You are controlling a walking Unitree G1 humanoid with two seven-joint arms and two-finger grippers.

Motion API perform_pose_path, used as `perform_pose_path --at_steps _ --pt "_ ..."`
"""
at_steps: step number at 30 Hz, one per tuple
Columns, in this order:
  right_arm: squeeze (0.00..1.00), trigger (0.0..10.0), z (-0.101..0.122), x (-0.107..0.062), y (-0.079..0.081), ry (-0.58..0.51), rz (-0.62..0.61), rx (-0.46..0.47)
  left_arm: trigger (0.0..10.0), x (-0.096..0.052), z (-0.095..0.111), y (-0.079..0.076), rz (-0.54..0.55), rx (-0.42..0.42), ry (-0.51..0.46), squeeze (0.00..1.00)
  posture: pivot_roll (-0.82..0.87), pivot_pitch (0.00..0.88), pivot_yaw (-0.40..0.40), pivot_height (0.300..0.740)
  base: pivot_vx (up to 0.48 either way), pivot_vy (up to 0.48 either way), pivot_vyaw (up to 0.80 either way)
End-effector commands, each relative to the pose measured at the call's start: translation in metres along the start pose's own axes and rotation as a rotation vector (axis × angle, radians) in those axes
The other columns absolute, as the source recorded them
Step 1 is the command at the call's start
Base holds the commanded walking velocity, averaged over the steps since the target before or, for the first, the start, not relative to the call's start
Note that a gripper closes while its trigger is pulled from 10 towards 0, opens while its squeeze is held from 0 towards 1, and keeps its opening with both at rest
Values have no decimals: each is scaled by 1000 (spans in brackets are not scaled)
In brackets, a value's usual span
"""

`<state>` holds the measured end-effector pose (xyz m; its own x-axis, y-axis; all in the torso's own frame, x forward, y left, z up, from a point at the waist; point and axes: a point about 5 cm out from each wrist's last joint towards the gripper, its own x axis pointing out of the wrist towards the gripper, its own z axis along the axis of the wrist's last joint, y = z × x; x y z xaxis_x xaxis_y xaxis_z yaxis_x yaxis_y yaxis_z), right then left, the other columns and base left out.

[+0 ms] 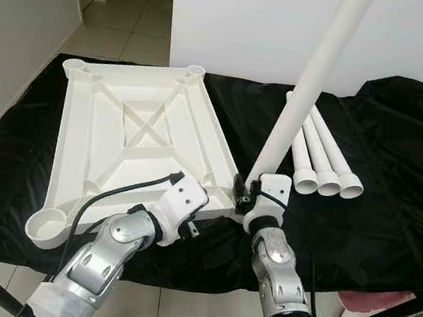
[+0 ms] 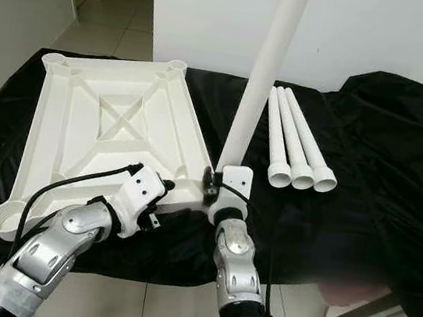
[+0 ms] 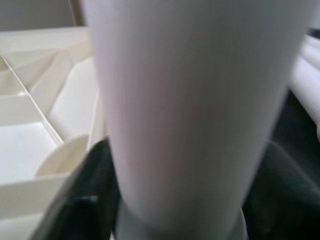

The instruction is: Building children table

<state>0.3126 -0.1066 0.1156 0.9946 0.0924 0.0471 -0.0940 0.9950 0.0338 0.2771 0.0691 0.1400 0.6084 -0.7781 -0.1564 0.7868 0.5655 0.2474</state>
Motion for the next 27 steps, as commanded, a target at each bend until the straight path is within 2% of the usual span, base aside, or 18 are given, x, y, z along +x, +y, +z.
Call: perform_pose_path --at_steps 1,2,3,9,15,18,22,25,27 --pt "1000 10000 -2 -2 -6 5 -27 3 10000 0 -2 7 96 0 2 0 -14 0 2 740 0 0 0" --pt "1000 10000 0 -2 -7 -11 -26 0 10000 0 -2 8 108 0 -1 0 -14 0 2 740 0 0 0" --pt "0 10000 2 -3 -7 -30 -15 -10 10000 0 -1 9 118 -5 -9 0 -14 0 2 740 0 0 0" --pt "0 10000 7 -9 -11 -75 5 -45 10000 -1 2 13 152 -20 -35 0 -17 0 -3 740 0 0 0" --pt "0 10000 7 -14 -13 -95 28 -42 10000 -9 7 21 204 -43 -69 0 1 8 40 740 0 0 0" --pt "0 10000 8 -14 -12 -108 32 -44 10000 -11 6 24 208 -44 -74 0 1 8 40 740 0 0 0" --pt "0 10000 11 -15 -9 -134 56 -42 10000 -13 11 33 220 -66 -127 0 -3 2 27 740 0 0 0" --pt "0 10000 12 -16 -10 -147 57 -48 10000 -13 12 34 226 -91 -133 0 -3 2 27 740 0 0 0" --pt "0 10000 13 -17 -12 -162 47 -51 10000 -15 12 33 210 -78 -127 0 -3 2 27 740 0 0 0"
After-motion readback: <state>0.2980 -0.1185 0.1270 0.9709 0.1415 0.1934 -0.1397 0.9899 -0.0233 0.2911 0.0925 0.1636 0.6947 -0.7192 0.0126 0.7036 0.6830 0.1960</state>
